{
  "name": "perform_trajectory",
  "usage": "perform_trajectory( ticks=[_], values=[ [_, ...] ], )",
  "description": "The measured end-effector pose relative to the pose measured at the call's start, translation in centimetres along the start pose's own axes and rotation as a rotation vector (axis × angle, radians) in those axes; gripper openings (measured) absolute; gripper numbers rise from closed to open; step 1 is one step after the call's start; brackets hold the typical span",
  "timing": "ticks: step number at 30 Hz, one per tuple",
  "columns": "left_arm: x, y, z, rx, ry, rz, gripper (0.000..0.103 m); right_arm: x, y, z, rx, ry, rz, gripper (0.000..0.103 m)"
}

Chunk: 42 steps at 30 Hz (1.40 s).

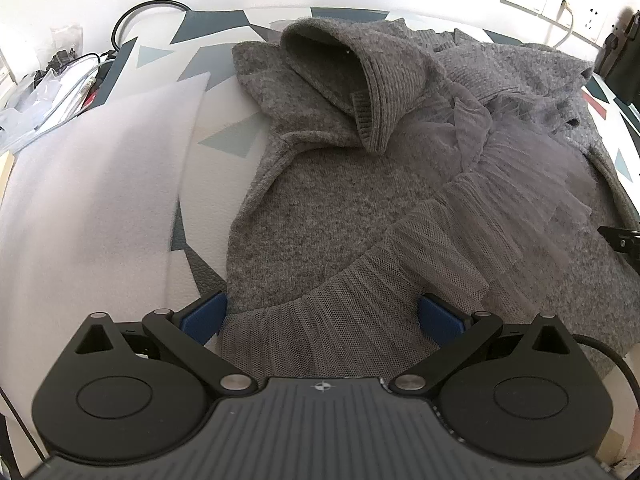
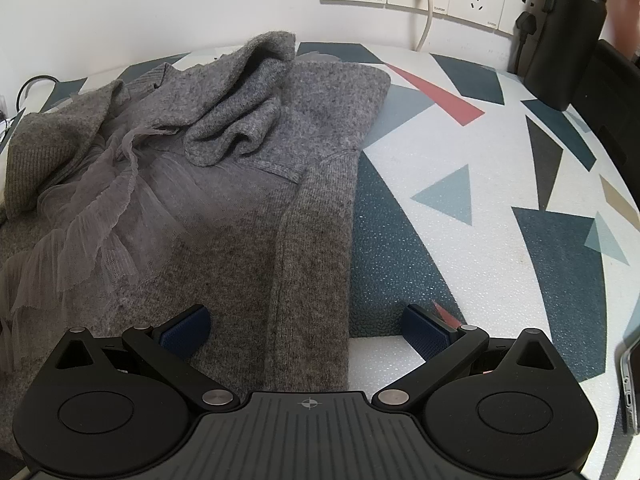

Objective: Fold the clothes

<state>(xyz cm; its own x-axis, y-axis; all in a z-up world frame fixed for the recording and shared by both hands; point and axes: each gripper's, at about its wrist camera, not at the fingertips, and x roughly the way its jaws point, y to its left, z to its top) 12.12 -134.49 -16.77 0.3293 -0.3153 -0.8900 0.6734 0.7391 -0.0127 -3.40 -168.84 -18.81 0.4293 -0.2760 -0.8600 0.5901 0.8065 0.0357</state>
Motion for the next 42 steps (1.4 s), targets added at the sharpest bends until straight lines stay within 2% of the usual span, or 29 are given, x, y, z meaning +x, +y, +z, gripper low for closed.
perform_trajectory(
  ticks=[16,21,36,41,42],
  values=[
    [-0.3,0.2,-0.6,0.03,-0.043,-0.017,0.103,0.0,0.0,-0.2,-0.014,-0.022,0.004,0.102],
    [-0.3,0.4,-0.8,0.071,-0.054,-0.043,0.103,-0.1,-0.1,-0.5,-0.03,-0.039,0.011,0.102],
    [-0.4,1.0,-1.0,0.121,-0.065,-0.091,0.103,0.2,-0.1,0.3,-0.041,-0.003,0.021,0.102],
    [-1.1,2.4,-0.8,0.069,-0.053,-0.157,0.102,-0.4,-0.7,0.2,-0.014,0.013,0.033,0.1],
    [-1.3,2.9,-0.7,0.045,-0.054,-0.17,0.099,-0.6,-0.9,0.1,-0.007,0.013,0.036,0.097]
  ],
)
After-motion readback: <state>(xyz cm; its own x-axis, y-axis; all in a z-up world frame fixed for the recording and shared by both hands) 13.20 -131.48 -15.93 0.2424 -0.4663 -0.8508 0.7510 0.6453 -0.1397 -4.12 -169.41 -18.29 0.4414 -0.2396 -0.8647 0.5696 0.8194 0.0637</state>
